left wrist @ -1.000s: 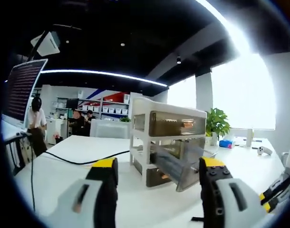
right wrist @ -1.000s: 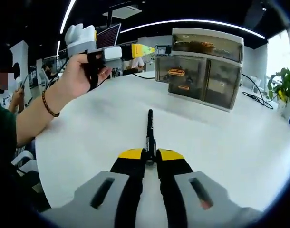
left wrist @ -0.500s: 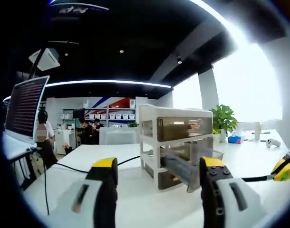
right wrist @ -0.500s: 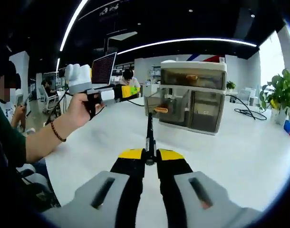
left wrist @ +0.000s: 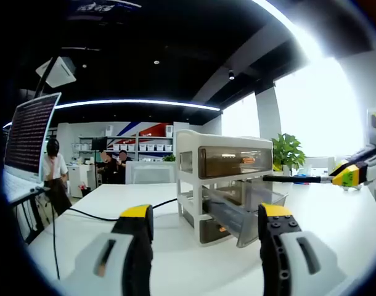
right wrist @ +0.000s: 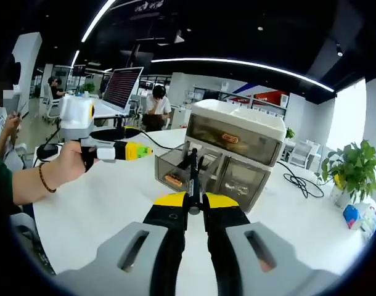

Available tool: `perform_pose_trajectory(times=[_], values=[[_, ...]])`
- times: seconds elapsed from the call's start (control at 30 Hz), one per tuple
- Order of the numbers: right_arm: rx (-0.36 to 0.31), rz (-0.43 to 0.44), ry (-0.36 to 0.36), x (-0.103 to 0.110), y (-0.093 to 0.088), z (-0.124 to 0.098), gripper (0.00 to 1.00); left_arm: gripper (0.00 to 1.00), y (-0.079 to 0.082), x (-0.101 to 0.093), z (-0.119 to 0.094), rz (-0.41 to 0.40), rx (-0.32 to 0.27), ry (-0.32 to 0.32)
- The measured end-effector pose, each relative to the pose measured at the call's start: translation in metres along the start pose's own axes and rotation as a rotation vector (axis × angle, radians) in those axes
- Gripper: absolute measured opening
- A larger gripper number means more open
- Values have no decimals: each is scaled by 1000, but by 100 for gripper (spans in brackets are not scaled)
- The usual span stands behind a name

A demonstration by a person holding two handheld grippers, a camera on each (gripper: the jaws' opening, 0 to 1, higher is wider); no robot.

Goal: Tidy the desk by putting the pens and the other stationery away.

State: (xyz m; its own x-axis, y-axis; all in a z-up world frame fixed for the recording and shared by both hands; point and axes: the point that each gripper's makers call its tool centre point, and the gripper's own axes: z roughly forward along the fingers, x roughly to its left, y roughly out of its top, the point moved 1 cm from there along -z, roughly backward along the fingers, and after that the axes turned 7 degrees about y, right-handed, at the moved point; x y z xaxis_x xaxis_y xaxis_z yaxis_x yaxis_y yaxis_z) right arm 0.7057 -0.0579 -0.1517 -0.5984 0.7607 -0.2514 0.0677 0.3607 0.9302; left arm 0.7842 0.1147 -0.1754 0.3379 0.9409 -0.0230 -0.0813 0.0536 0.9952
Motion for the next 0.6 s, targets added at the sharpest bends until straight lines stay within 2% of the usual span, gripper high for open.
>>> perform_pose_trajectory(times=[0.2,0.27,0.33,0.37,0.47,0.5,0.6], values=[[52,-50,15,-1,10,27,13,68,1,2,-1,-5,0,3],[96,-68,3,-7,10,36,13,68,1,2,-1,-4,-1,4],[191,-87,-9,-12,3,43,13,68,1,1,-1,-5,0,1],[174,-86,-9,-13,8,50,13,69,1,1,-1,-7,3,0],[230,-102,7,-16,7,69,13,69,1,-1,-2,-22,6,-8],[277,-98,11,-17,3,72,13,69,2,-2,-3,-26,4,-12],[355,-102,19,-22,-2,86,13,68,3,-4,-3,-16,-1,-14]])
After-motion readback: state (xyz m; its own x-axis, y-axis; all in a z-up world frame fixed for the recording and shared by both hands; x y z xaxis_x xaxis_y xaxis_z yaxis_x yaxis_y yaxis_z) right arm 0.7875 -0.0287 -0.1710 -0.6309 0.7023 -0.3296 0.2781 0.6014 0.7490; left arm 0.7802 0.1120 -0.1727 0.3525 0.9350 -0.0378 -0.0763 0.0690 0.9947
